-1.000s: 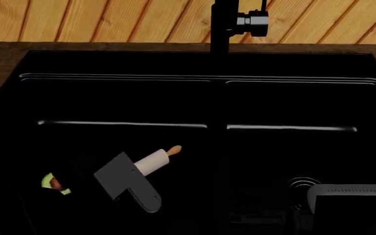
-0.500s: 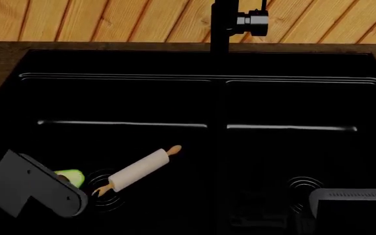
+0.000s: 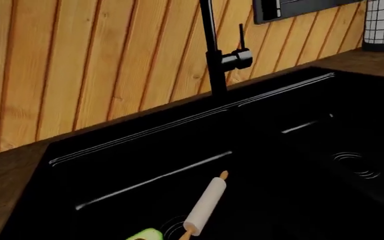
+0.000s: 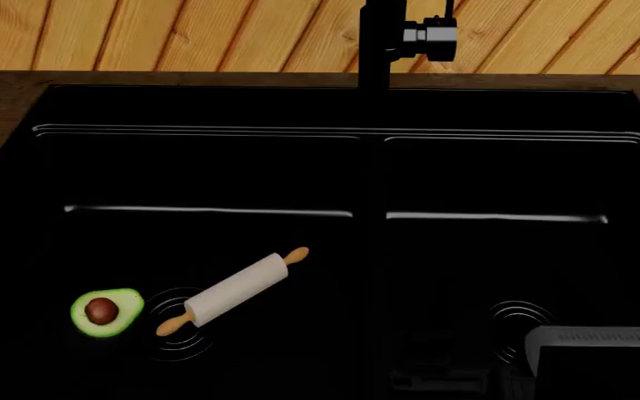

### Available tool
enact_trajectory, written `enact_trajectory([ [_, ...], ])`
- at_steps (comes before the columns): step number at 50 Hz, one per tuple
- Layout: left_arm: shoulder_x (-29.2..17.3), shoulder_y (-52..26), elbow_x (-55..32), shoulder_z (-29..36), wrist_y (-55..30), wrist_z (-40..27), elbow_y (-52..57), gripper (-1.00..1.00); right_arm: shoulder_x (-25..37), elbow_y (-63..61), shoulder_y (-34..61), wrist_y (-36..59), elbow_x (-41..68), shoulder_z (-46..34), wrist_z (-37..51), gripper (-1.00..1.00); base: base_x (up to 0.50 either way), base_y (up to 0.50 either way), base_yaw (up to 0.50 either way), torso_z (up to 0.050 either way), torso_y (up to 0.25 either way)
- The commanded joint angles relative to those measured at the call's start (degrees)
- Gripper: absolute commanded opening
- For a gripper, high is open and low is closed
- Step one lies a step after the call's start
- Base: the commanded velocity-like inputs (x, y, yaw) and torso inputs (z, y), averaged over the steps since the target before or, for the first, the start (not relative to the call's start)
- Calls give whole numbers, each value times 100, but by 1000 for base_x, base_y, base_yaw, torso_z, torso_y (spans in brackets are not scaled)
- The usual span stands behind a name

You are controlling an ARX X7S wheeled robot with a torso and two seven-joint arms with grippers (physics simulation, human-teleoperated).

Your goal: Pick the rolling pin from the counter and place it in the sink

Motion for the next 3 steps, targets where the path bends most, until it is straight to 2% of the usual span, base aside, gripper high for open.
enact_trajectory([
  [1,-796,1271,839,-228,1443,-62,419,100,-76,-81,-76,12,-105,143,-48,100,0,0,0,0,0],
  [3,-990,1631,1115,-163,1857,-150,405,100,-83,-48,-89,-21,-108,137,-51,100,0,0,0,0,0],
])
